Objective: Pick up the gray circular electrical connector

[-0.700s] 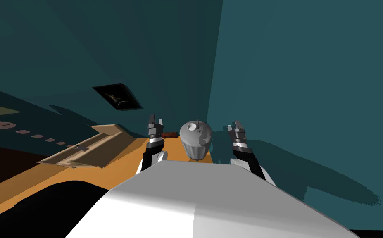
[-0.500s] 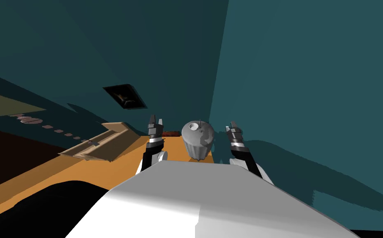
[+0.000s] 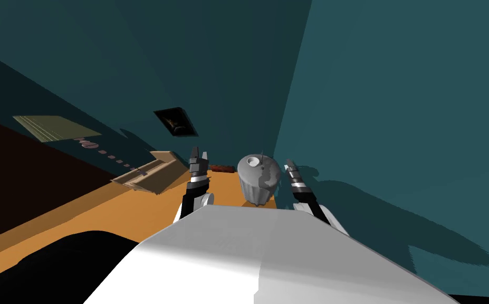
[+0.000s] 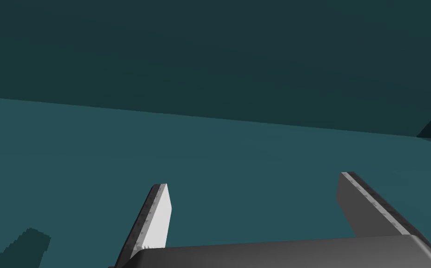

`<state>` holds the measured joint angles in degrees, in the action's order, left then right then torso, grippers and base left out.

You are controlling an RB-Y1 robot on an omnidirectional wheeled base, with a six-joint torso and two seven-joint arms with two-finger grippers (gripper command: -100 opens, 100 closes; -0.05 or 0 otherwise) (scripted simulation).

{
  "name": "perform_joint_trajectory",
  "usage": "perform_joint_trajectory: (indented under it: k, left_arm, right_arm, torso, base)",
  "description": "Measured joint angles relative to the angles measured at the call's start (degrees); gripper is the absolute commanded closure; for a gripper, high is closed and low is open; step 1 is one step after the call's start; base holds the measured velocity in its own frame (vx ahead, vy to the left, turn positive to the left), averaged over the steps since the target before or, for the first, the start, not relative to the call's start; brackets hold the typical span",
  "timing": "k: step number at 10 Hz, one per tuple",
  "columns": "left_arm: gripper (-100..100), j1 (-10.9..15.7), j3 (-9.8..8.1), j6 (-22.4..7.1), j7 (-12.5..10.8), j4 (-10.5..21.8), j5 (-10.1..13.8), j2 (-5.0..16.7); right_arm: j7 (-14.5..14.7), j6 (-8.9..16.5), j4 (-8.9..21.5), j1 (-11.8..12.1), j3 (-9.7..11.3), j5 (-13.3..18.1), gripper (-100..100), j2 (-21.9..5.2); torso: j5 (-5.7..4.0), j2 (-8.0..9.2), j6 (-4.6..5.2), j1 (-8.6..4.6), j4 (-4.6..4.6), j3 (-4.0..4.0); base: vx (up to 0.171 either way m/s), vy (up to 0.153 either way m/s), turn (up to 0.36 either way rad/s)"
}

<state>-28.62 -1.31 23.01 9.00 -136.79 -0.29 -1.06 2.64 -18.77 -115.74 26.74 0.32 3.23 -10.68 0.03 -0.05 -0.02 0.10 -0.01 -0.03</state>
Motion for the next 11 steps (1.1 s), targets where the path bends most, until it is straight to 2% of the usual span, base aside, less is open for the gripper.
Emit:
perform_joint_trajectory:
  k: [4,8,10,11]
  left_arm:
    - [0,0.0,0.0,0.0,0.0,0.0,0.0,0.0]
    - [0,0.0,-0.01,0.0,0.0,0.0,0.0,0.0]
    - [0,0.0,-0.01,0.0,0.0,0.0,0.0,0.0]
    - [0,0.0,0.0,0.0,0.0,0.0,0.0,0.0]
  right_arm:
    - [2.1,2.4,5.3,-2.0,1.1,2.8,-100,-4.8]
    - [3.9,3.5,11.3,-3.6,2.3,5.1,-100,-9.0]
    - [4.8,3.9,14.8,-4.9,2.9,6.2,-100,-10.6]
    - [5.3,3.8,17.8,-6.0,3.3,6.9,-100,-11.6]
  torso:
    - [-0.02,0.08,0.01,-0.1,0.02,0.05]
    - [-0.02,0.11,0.06,-0.1,0.02,0.06]
    - [-0.02,0.11,0.06,-0.09,0.02,0.06]
    - [-0.02,0.11,0.02,-0.08,0.02,0.06]
  base:
    - [-0.006,0.005,0.139]
    - [-0.013,0.009,0.186]
    - [-0.016,0.011,0.166]
    - [-0.028,0.021,0.304]
